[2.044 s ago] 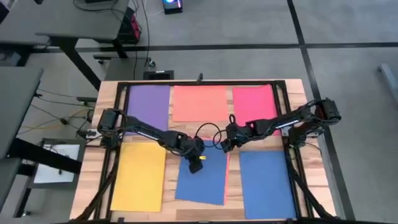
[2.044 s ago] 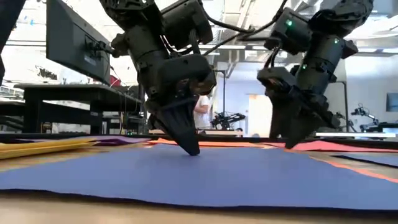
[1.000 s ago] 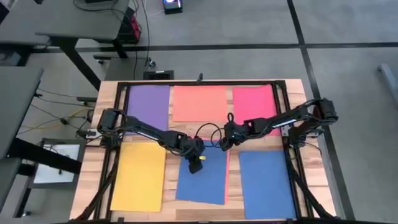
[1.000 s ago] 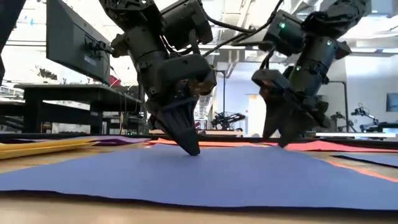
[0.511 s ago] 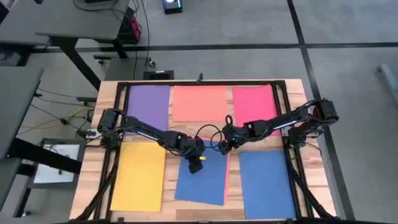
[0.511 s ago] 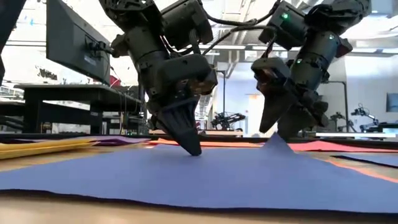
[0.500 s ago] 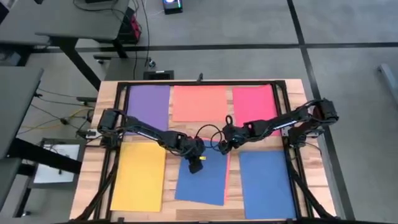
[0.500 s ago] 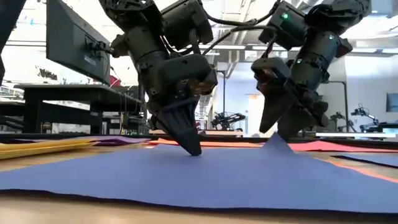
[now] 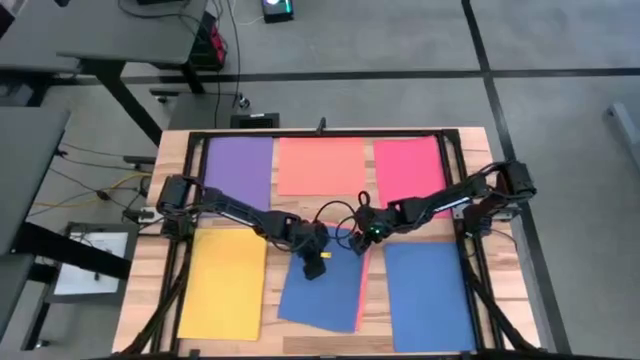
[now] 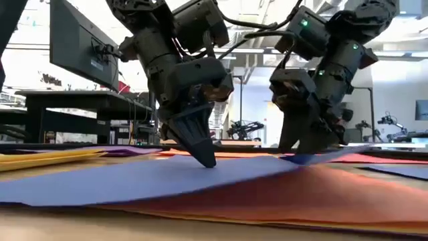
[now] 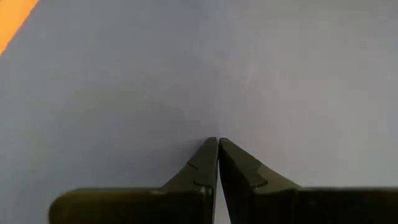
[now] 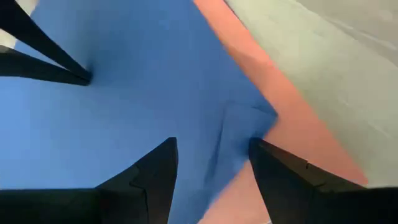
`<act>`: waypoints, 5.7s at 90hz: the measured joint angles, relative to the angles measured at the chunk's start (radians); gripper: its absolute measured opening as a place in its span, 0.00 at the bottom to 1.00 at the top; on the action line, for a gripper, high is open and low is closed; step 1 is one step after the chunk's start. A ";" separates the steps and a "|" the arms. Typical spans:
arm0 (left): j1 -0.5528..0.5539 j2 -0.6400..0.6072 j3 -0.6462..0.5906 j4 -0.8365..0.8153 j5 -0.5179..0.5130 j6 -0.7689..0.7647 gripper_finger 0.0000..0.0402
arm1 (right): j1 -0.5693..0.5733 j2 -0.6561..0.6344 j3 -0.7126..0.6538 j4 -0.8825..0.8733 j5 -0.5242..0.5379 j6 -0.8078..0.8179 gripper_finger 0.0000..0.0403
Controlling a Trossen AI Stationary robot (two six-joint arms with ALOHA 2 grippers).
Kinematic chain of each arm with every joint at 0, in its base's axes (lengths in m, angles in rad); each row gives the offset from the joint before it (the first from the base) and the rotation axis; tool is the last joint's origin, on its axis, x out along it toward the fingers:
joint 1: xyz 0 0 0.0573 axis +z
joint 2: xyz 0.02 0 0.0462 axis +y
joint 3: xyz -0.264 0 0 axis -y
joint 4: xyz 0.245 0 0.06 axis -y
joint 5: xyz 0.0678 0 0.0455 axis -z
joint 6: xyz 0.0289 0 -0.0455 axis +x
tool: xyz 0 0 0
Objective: Organize paper
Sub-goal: Stack the blue paper on top of the other blue paper
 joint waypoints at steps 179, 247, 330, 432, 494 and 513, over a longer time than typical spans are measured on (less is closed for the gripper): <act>-0.001 -0.206 0.128 -0.303 -0.008 0.135 0.00 | 0.016 -0.368 0.053 -0.388 -0.090 -0.267 0.00; 0.000 -0.373 0.173 -0.457 -0.056 0.189 0.00 | 0.215 -0.555 0.060 -1.137 -0.269 -0.523 0.00; 0.002 -0.374 0.174 -0.472 -0.059 0.255 0.00 | 0.398 -0.398 -0.017 -1.234 -0.257 -0.638 0.00; 0.004 -0.374 0.174 -0.473 -0.059 0.254 0.00 | 0.400 -0.410 0.116 -1.398 -0.253 -0.440 0.33; -0.006 -0.374 0.174 -0.604 -0.026 0.198 0.00 | 0.413 -0.014 0.100 -0.161 0.140 -0.156 0.01; -0.006 -0.374 0.174 -0.604 -0.026 0.198 0.00 | 0.460 0.069 0.100 -0.139 0.104 -0.160 0.00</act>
